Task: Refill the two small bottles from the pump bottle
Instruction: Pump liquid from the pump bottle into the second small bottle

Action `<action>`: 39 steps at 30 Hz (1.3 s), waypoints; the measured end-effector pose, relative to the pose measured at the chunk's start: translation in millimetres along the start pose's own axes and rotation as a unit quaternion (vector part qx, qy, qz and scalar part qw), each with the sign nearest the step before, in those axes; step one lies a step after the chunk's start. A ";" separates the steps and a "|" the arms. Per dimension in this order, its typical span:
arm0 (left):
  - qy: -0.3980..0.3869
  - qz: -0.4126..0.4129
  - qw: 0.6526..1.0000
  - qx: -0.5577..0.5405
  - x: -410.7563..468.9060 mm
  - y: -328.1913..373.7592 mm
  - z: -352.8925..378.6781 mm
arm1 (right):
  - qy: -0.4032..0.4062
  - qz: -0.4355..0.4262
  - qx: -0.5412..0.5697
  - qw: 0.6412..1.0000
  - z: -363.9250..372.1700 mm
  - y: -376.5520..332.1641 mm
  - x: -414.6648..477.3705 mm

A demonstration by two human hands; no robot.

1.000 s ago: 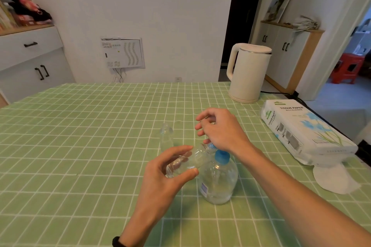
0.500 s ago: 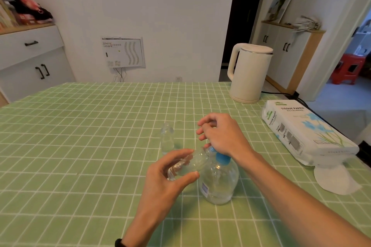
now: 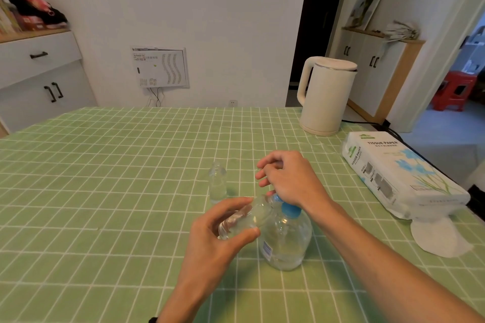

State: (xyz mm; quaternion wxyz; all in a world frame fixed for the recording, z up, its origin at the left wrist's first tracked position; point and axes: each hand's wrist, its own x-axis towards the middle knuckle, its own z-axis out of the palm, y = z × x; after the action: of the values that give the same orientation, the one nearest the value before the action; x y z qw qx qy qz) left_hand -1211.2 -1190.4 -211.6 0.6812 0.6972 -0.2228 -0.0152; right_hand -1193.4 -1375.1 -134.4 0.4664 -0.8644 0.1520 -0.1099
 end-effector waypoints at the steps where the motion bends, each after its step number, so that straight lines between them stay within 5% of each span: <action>1: 0.001 0.000 1.000 -0.002 -0.3 -0.1 0.2 | 0.003 -0.001 0.001 1.000 0.5 0.5 -0.4; 39: 0.004 0.003 1.000 0.003 2.4 2.3 1.1 | -0.003 -0.017 -0.002 1.000 -5.9 -6.3 2.3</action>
State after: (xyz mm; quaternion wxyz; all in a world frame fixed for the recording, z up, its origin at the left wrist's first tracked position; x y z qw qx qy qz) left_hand -1210.1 -1192.1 -208.7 0.6800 0.6985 -0.2225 -0.0100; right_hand -1192.2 -1377.3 -125.8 0.4631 -0.8683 0.1356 -0.1148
